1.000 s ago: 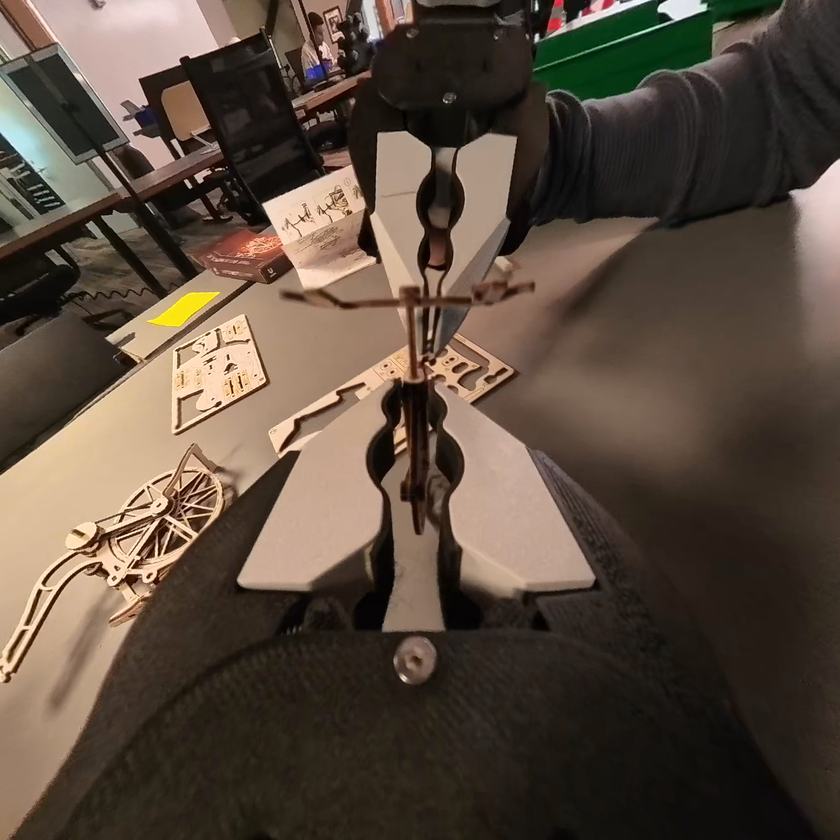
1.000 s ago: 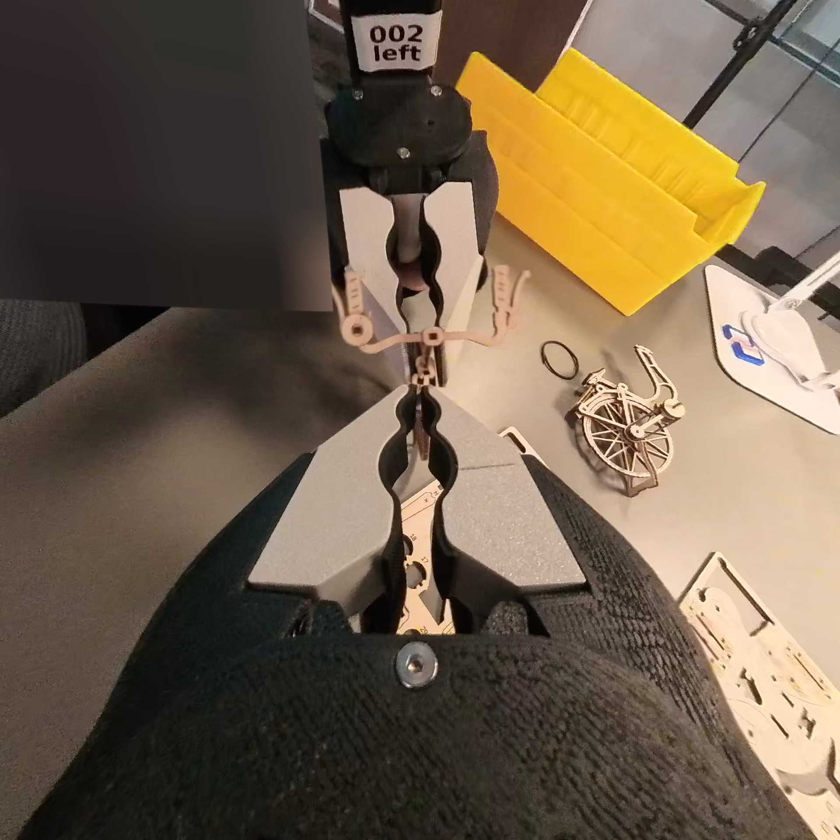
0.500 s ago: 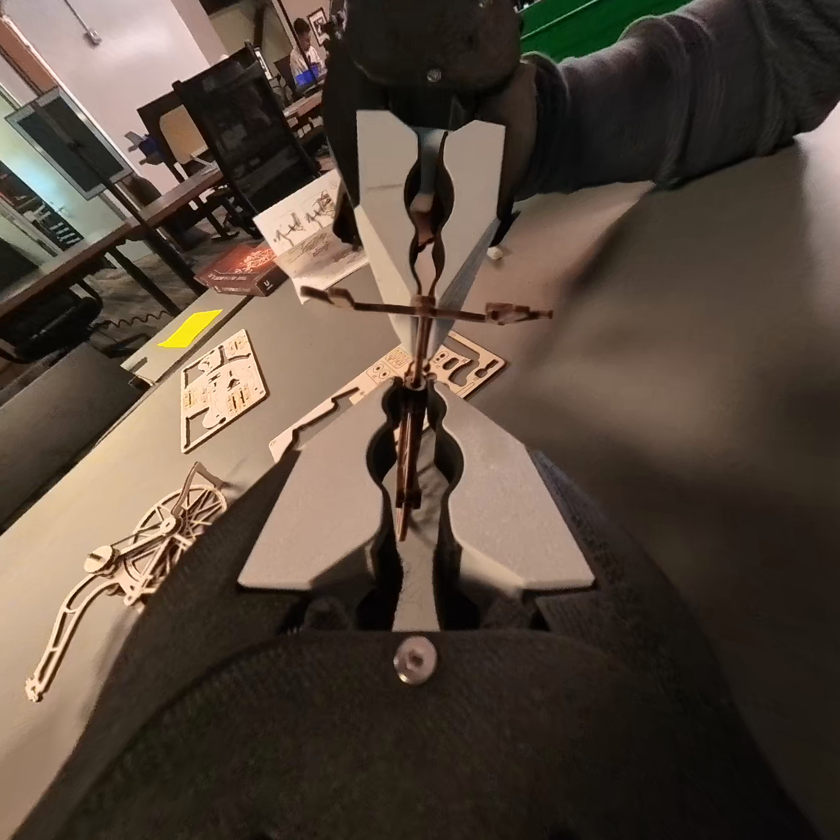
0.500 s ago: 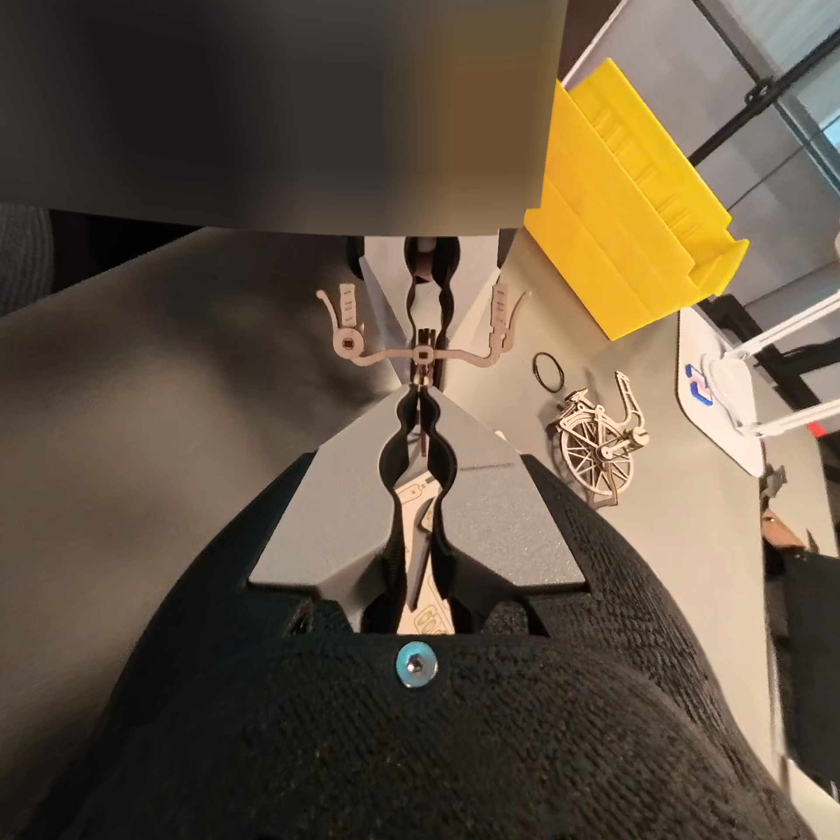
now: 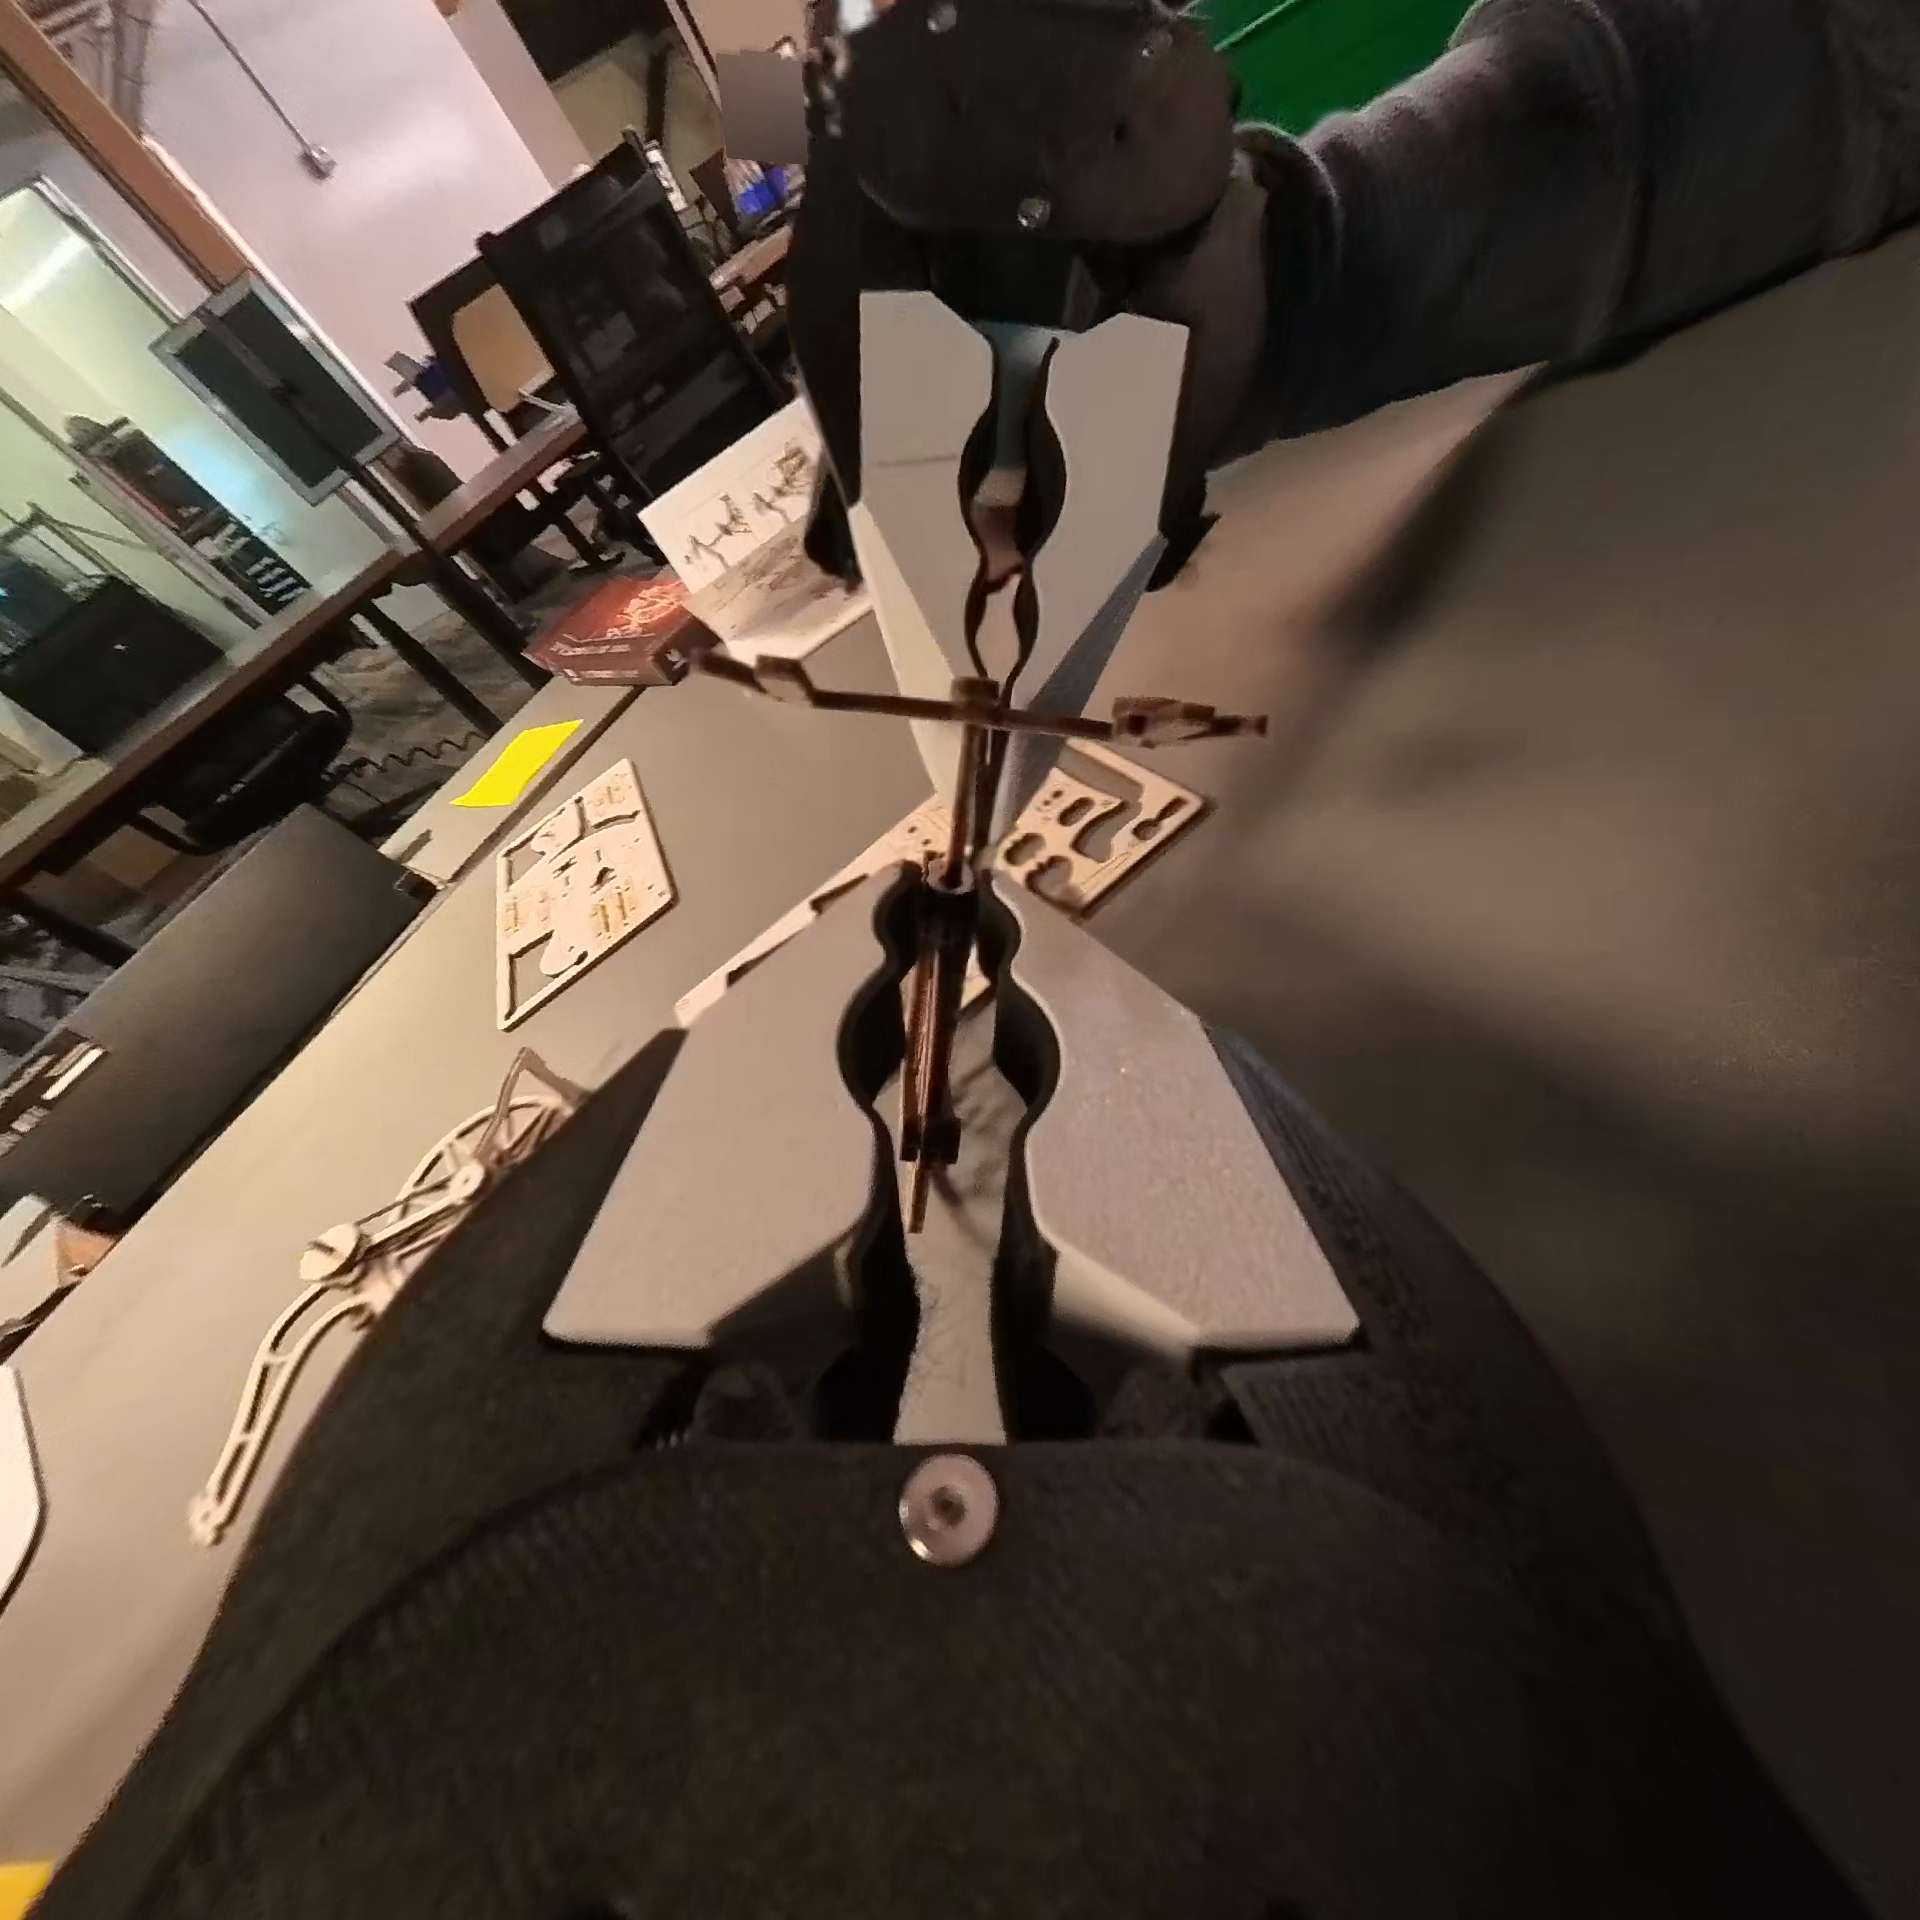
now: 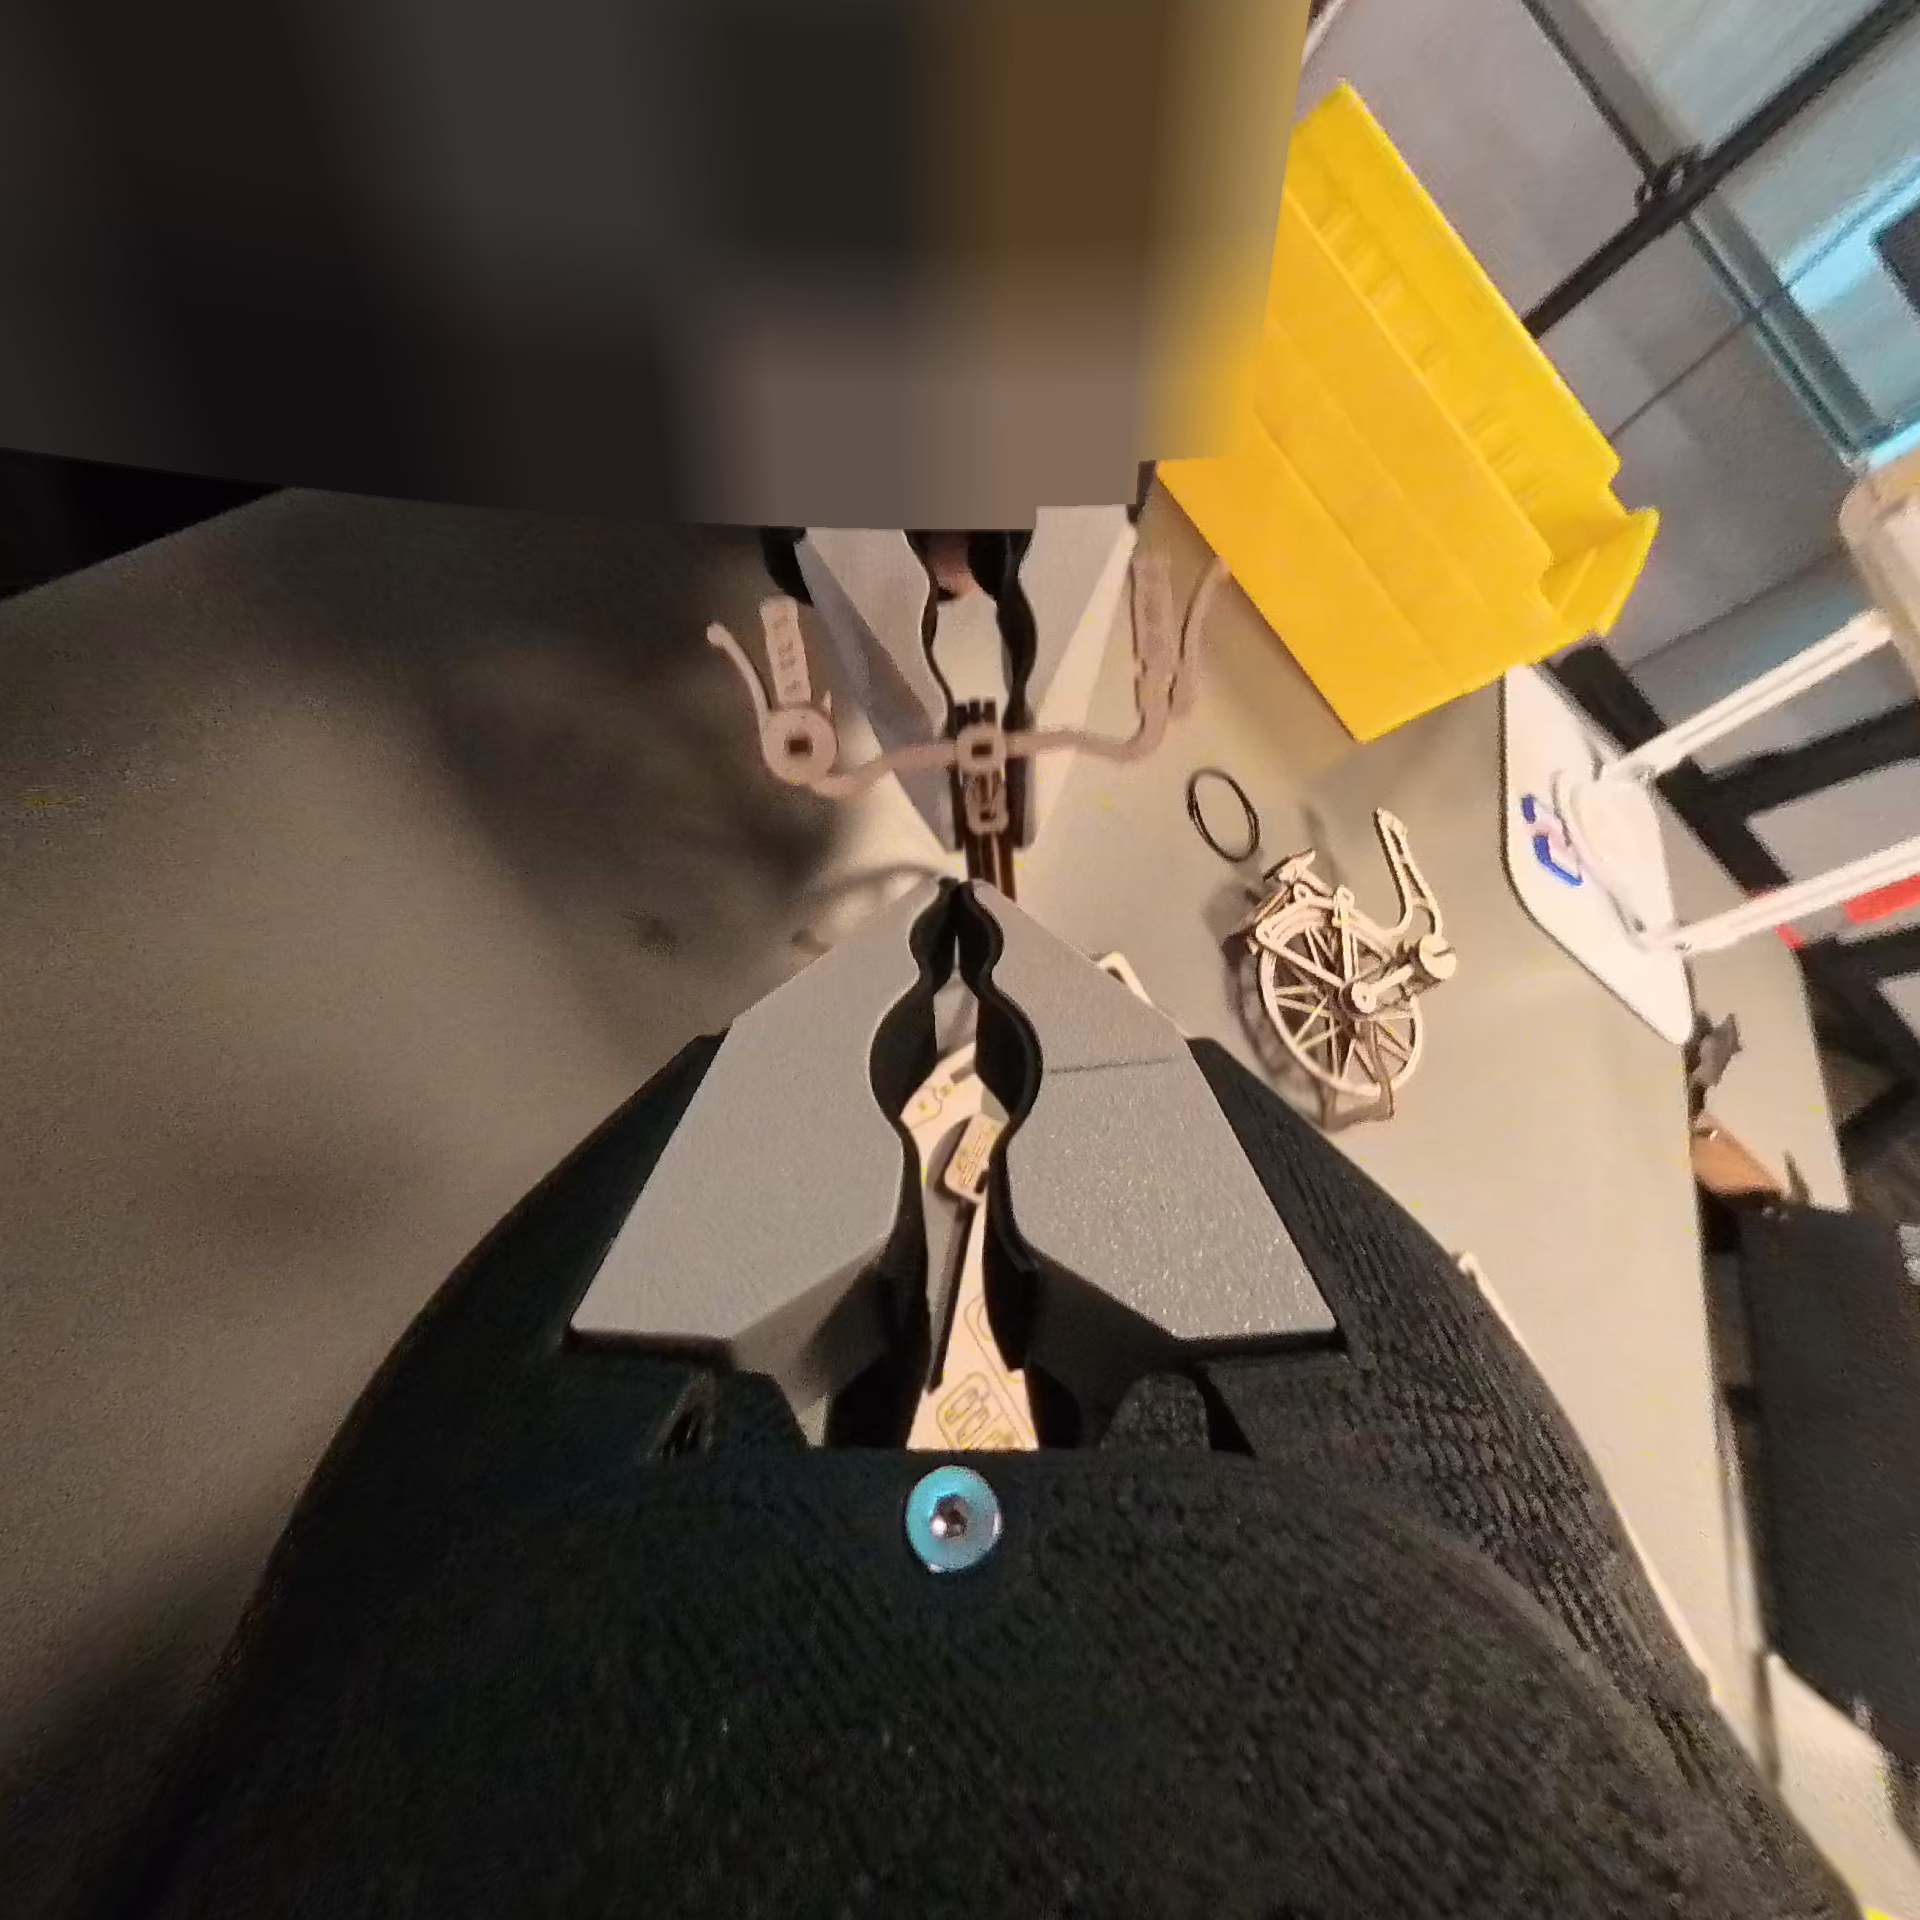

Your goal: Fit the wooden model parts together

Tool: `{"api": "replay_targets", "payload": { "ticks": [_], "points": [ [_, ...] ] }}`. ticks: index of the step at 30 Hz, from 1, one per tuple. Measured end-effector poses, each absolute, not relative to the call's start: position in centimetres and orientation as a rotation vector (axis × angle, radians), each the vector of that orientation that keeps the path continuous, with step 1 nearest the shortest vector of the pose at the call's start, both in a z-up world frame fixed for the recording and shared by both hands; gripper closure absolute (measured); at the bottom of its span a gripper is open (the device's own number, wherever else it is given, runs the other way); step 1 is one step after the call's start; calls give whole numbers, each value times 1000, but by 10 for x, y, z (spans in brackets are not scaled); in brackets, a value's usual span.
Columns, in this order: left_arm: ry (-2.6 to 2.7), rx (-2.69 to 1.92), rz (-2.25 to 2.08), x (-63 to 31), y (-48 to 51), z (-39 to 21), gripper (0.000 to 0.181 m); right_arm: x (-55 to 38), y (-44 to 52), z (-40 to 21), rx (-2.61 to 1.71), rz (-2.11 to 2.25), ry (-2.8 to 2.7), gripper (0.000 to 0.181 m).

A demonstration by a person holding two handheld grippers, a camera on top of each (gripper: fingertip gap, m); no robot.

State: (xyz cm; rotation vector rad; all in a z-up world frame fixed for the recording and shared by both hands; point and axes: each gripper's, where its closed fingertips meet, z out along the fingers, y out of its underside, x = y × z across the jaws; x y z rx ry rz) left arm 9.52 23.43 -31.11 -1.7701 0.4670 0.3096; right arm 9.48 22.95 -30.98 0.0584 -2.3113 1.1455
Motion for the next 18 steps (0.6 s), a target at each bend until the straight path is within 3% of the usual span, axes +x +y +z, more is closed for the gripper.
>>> {"api": "replay_targets", "payload": {
  "ticks": [11,13,18],
  "points": [
    [240,-1681,382,61,221,-290,172,108,247,-353,-480,1144,-2753,181],
    [234,-1676,361,62,222,-290,172,122,251,-362,-624,1095,-2823,174],
    [248,-1672,357,66,223,-290,172,132,249,-375,-856,1067,-2748,172]
  ]
}}
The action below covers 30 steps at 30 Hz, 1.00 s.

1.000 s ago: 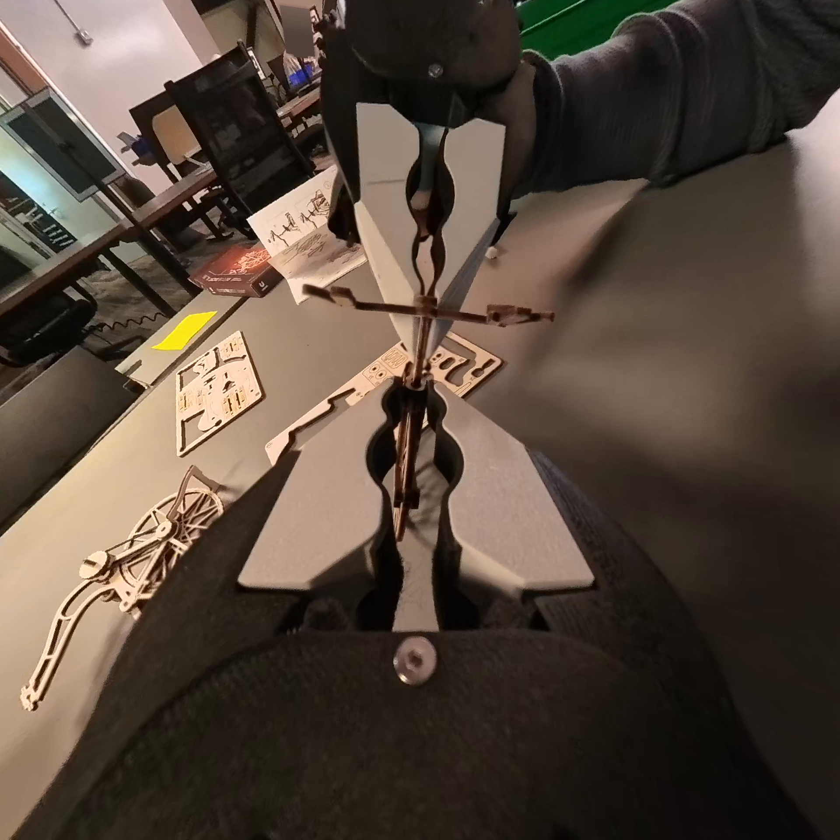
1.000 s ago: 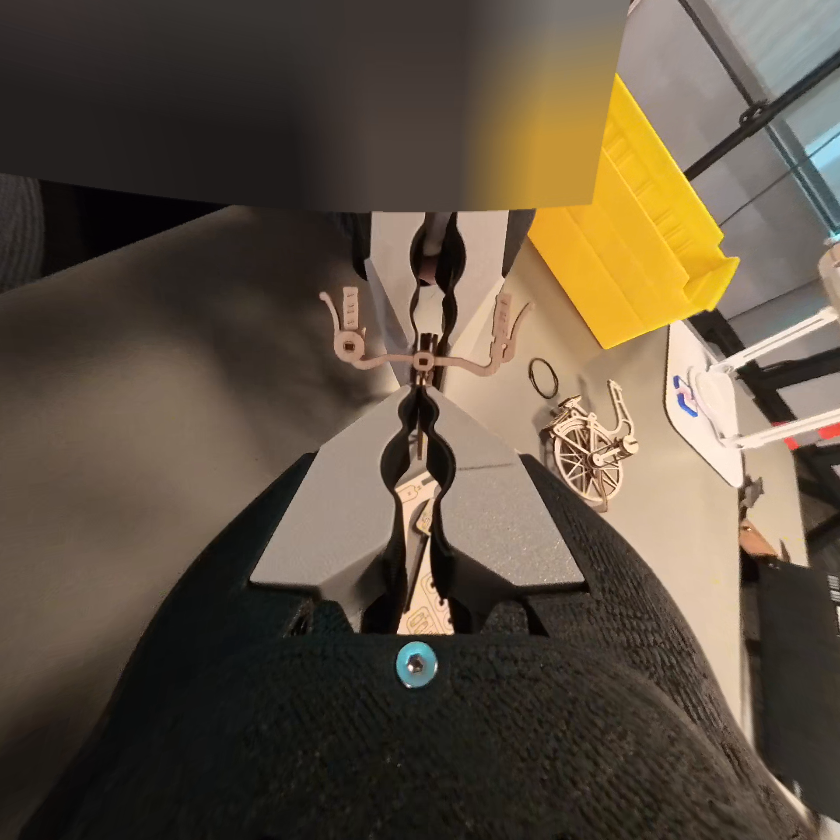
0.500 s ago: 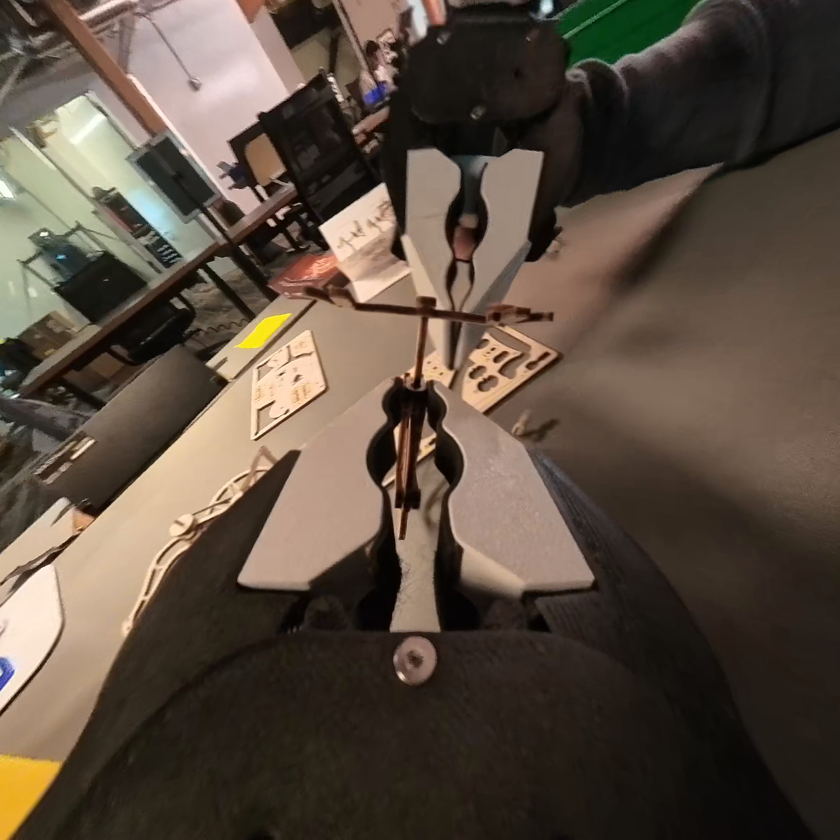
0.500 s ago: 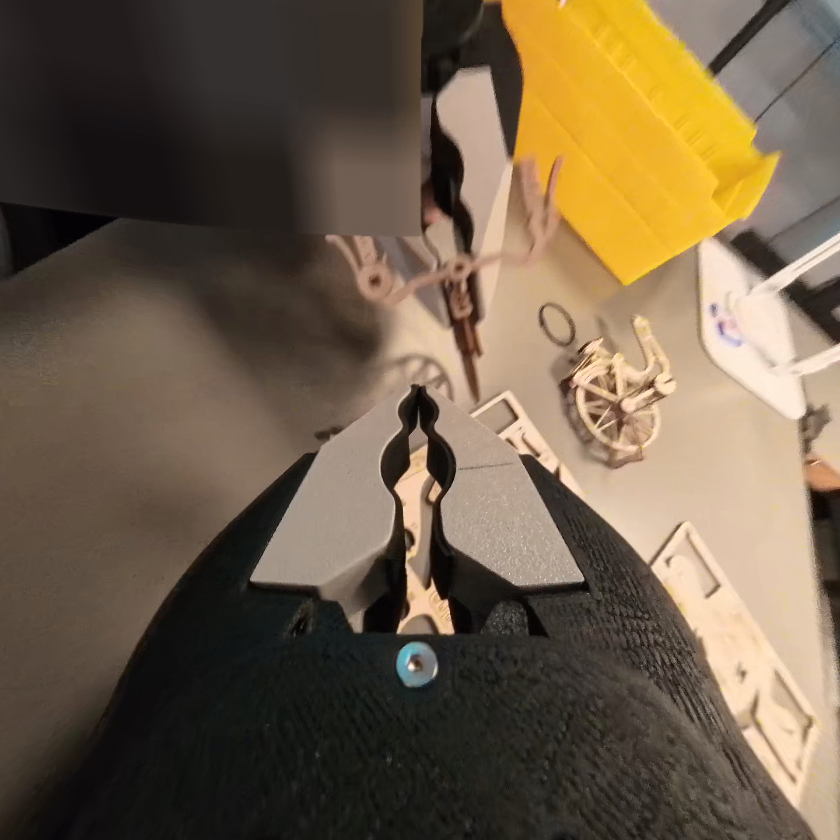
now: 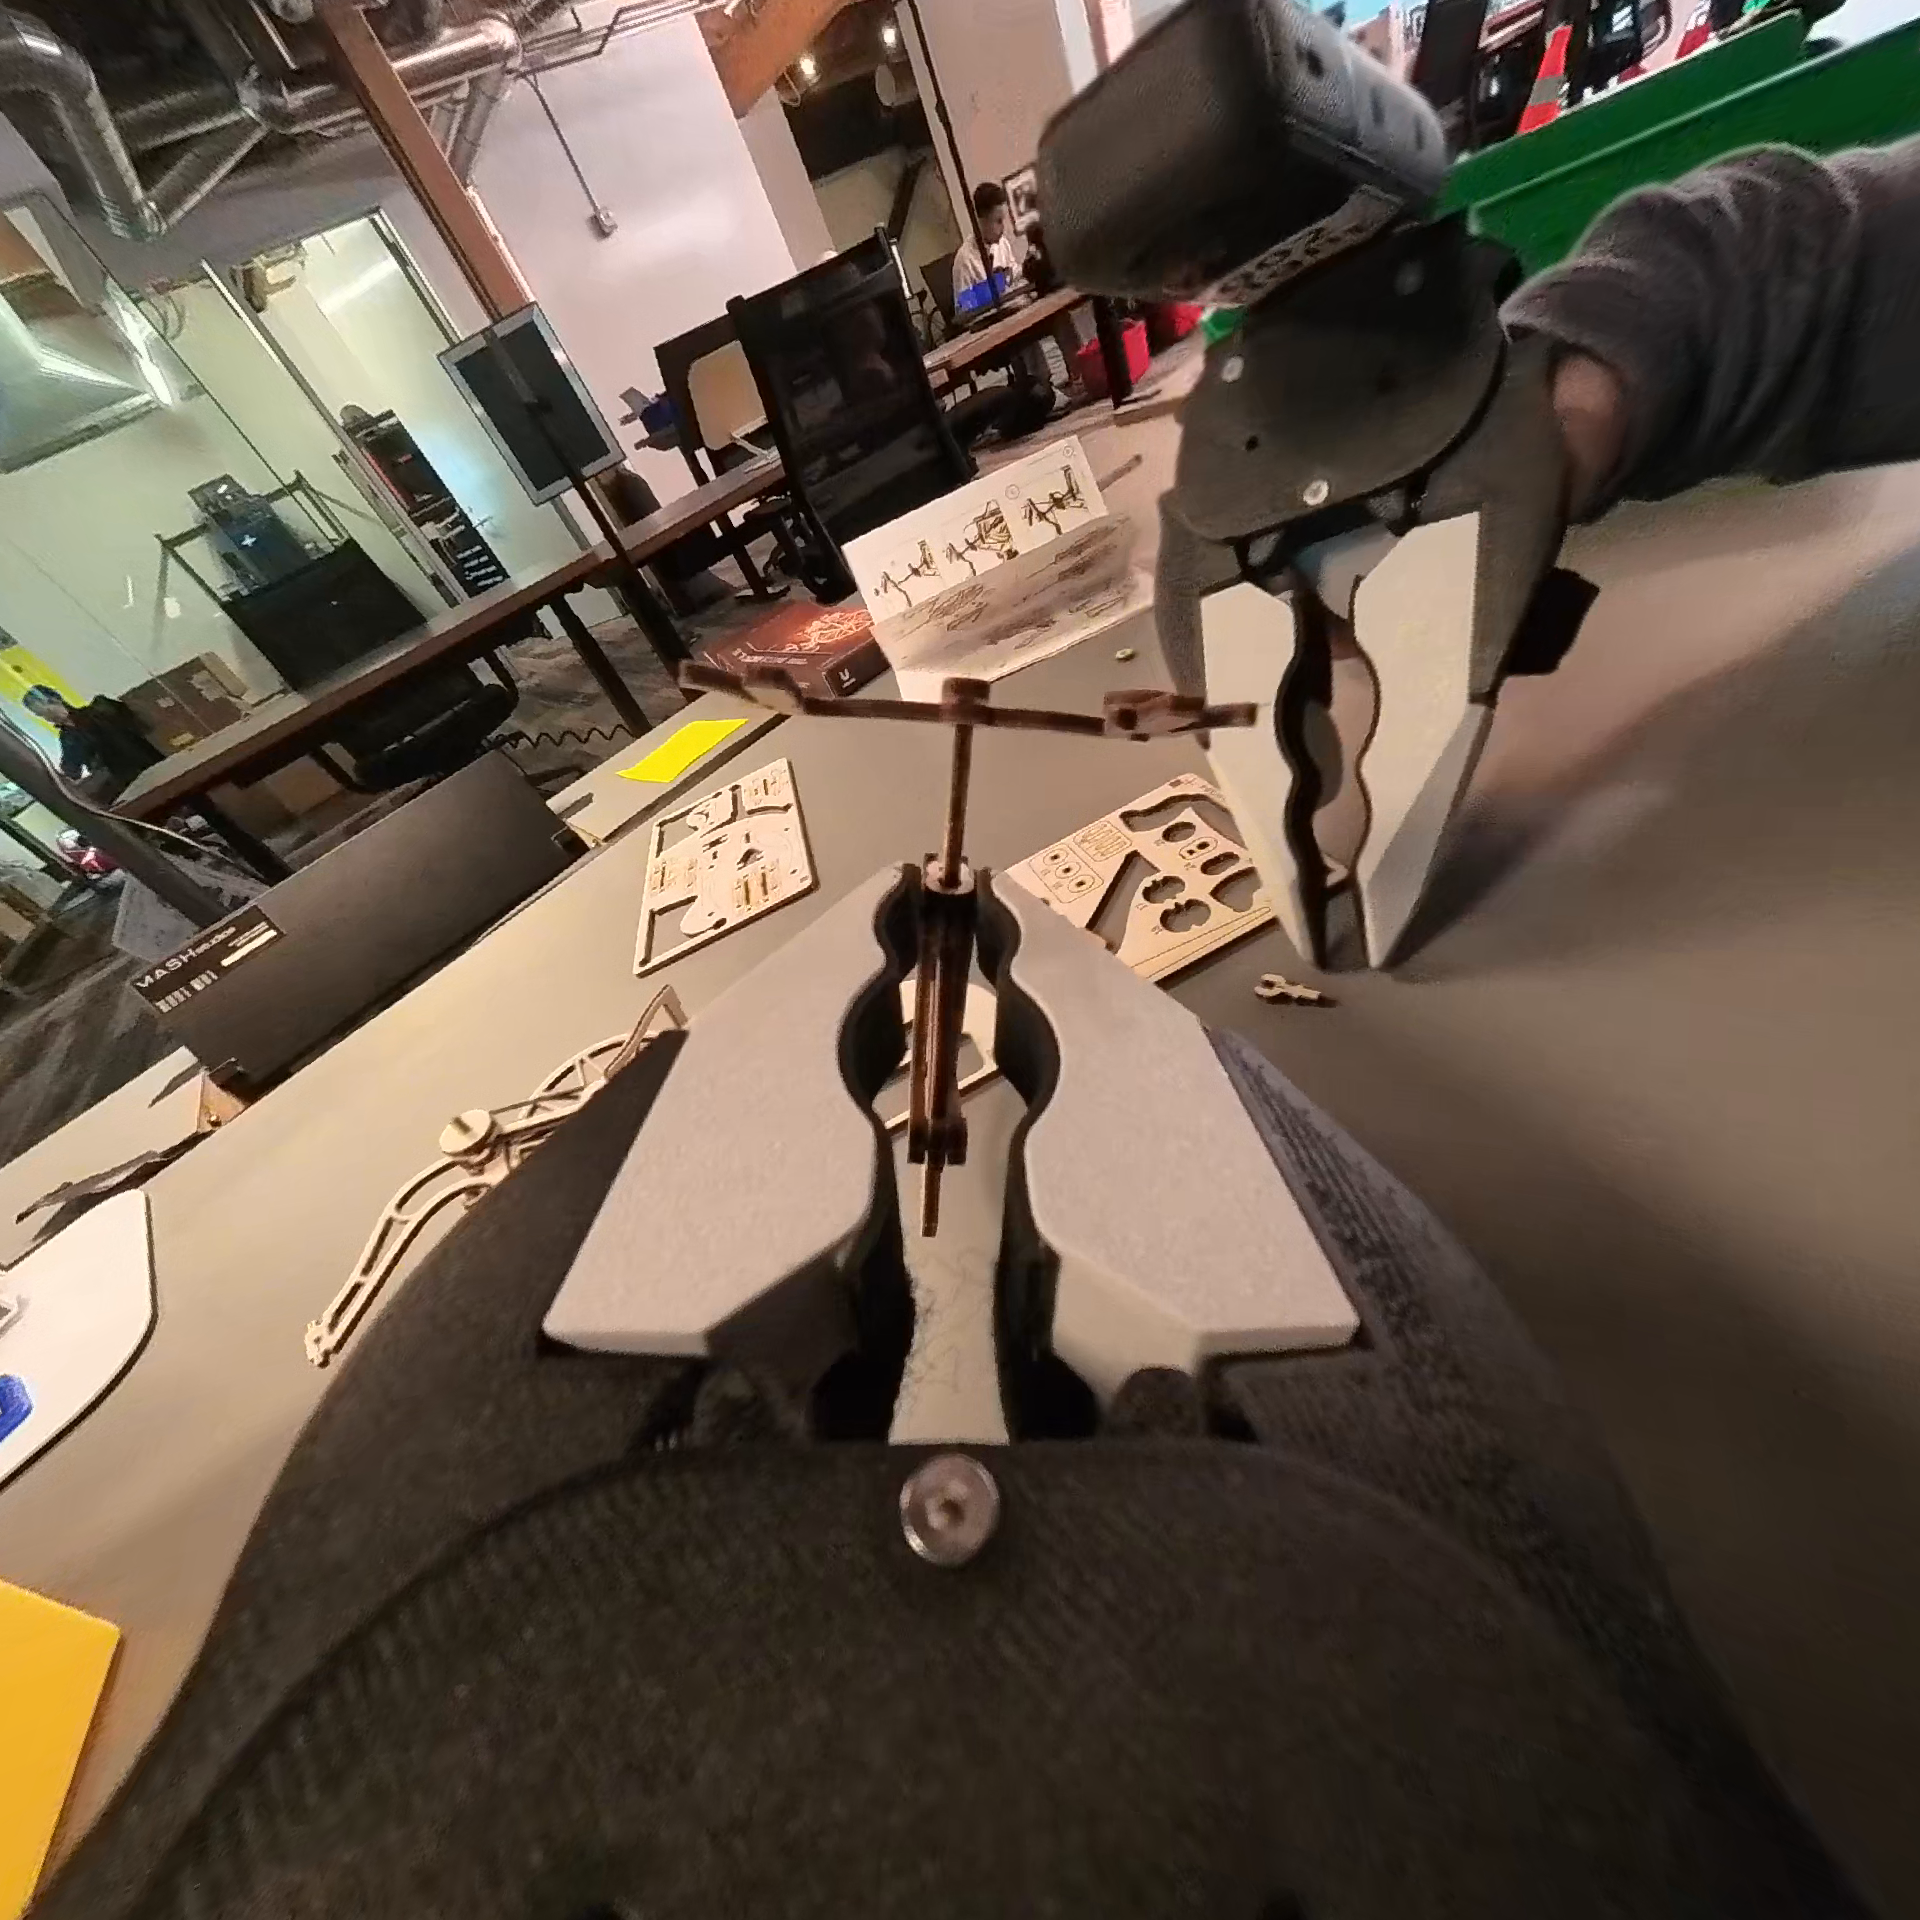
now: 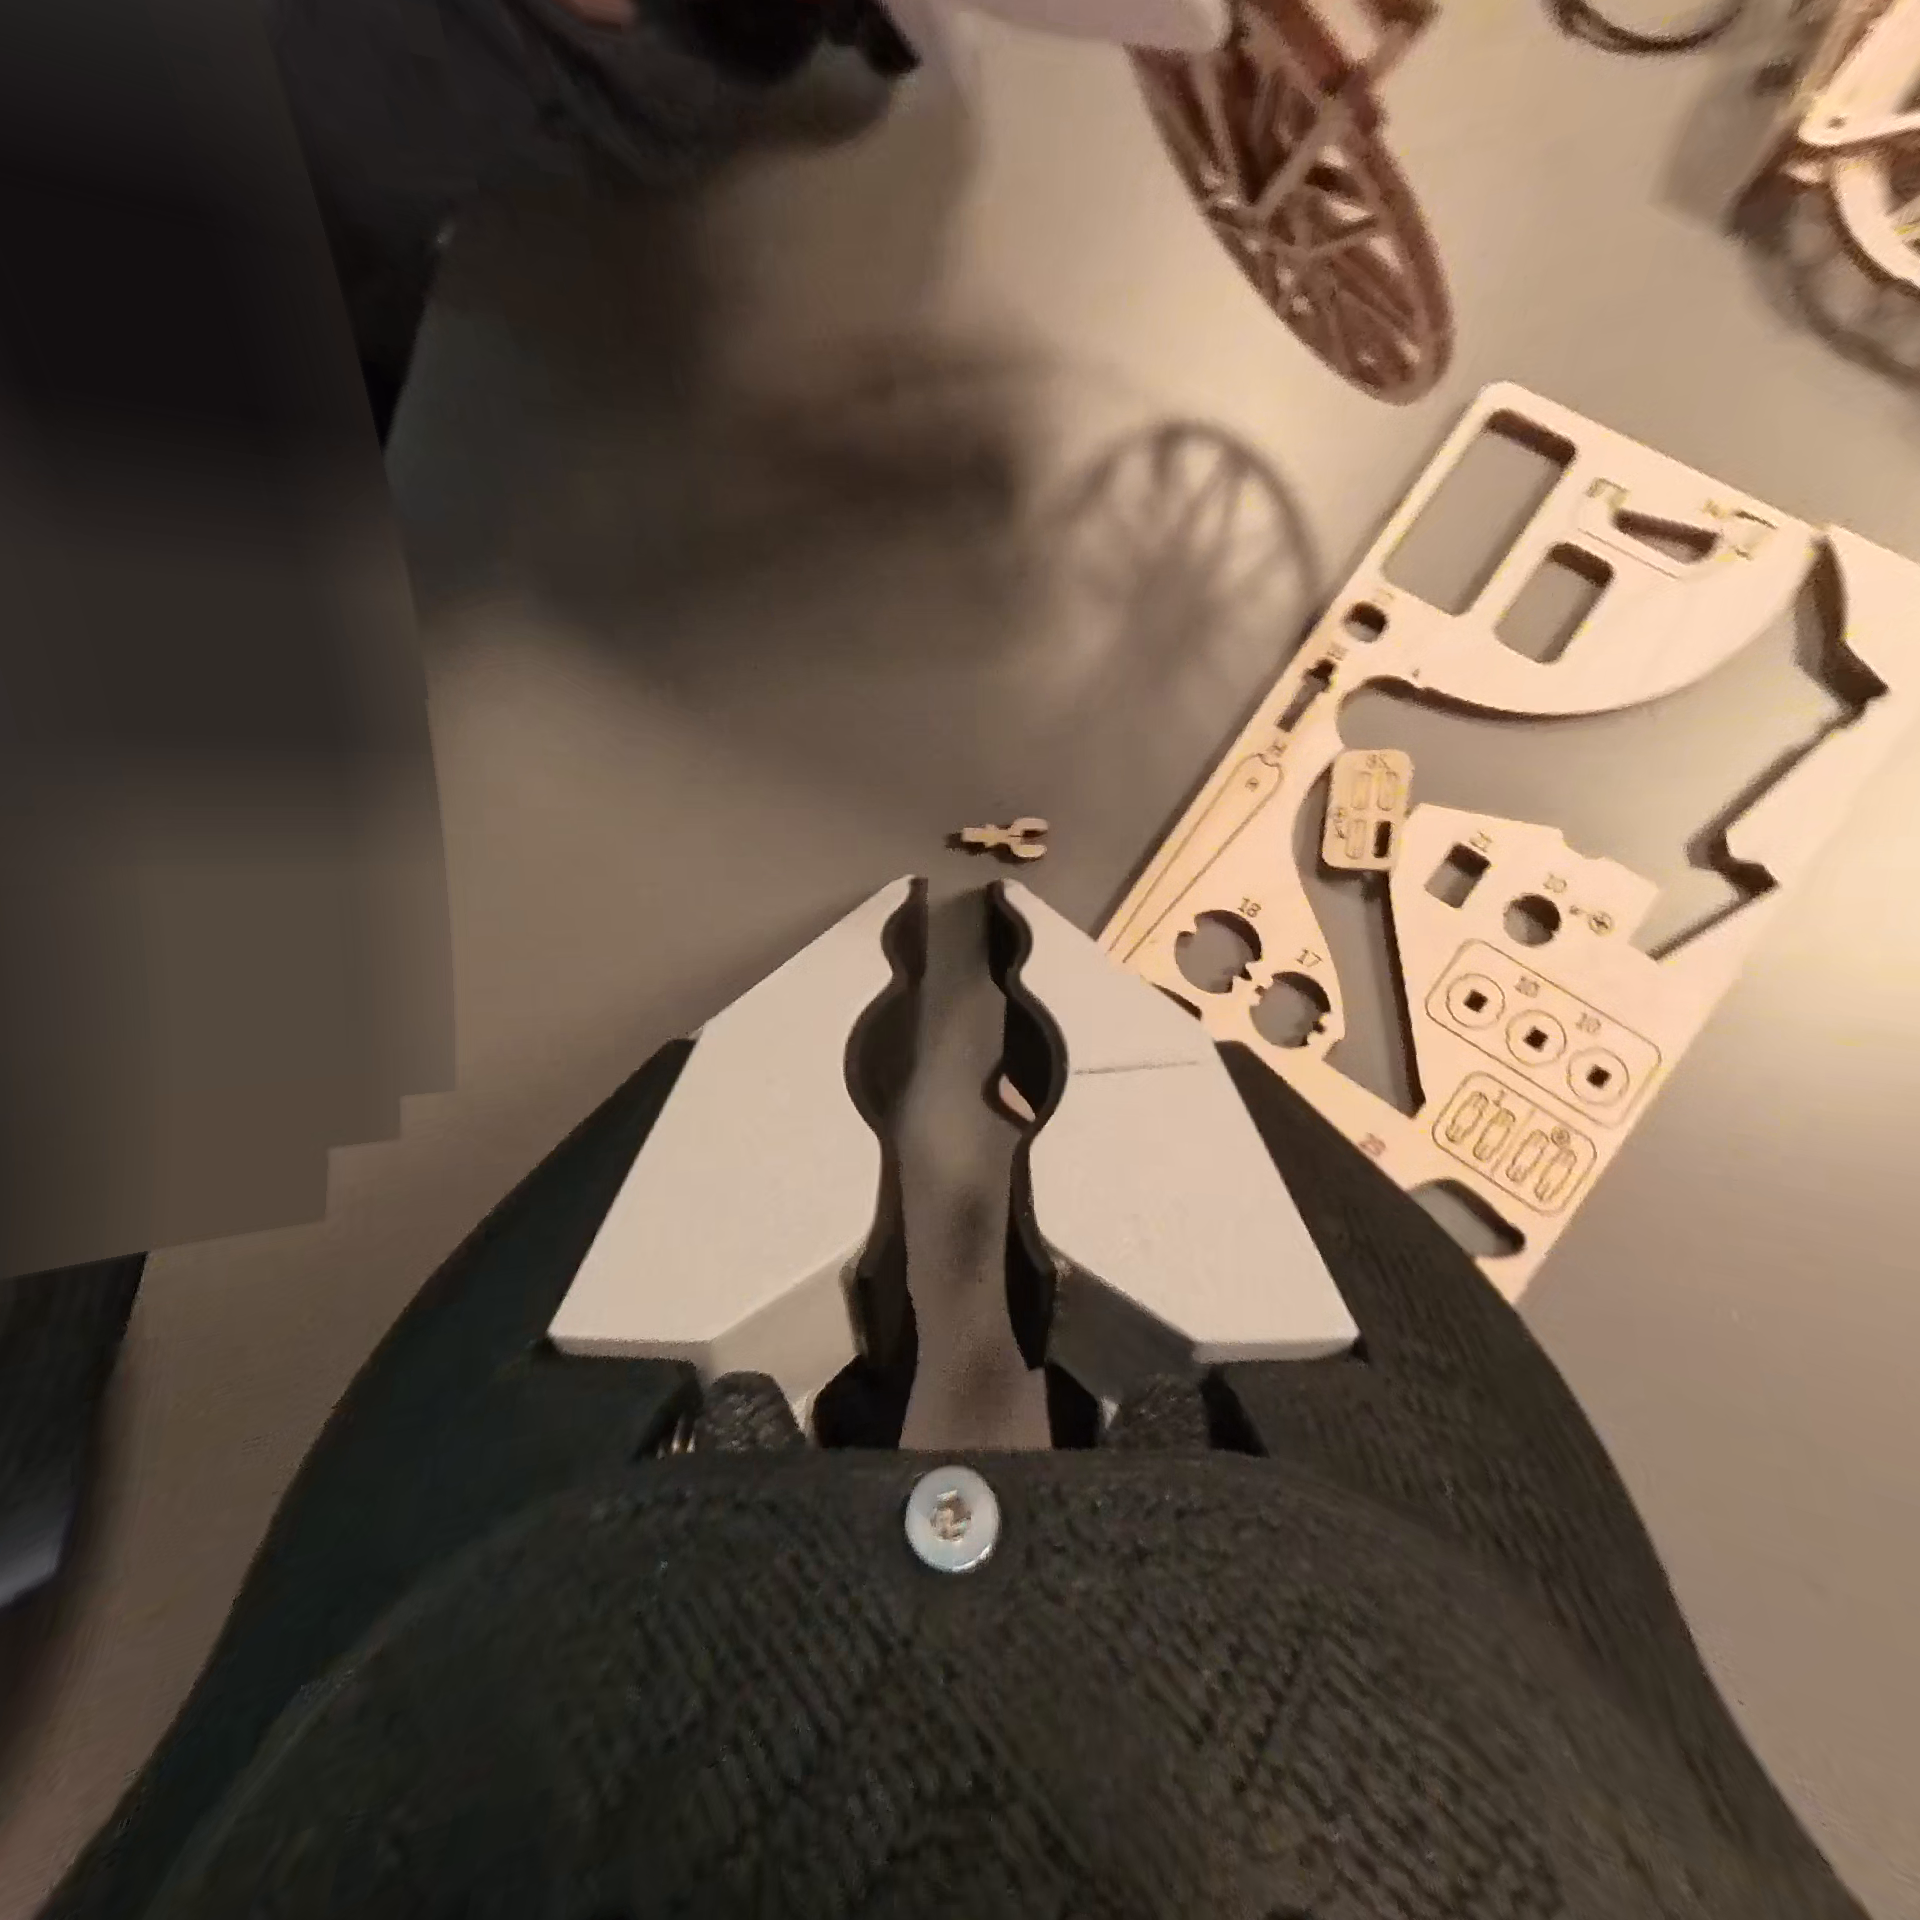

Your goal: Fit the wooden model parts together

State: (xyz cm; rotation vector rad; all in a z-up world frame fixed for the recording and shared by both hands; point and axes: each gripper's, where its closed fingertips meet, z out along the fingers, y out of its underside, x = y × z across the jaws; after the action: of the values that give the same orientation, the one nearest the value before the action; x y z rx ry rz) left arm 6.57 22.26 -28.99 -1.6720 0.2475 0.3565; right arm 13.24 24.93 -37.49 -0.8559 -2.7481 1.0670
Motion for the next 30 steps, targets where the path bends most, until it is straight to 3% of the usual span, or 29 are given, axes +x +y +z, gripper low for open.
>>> {"api": "replay_targets", "payload": {
  "ticks": [13,30],
  "points": [
    [267,-1651,318,74,222,-287,172,119,236,-375,-1044,1032,-2393,164],
    [340,-1623,265,92,222,-286,172,118,240,-376,-1106,965,-2232,180]
  ]
}}
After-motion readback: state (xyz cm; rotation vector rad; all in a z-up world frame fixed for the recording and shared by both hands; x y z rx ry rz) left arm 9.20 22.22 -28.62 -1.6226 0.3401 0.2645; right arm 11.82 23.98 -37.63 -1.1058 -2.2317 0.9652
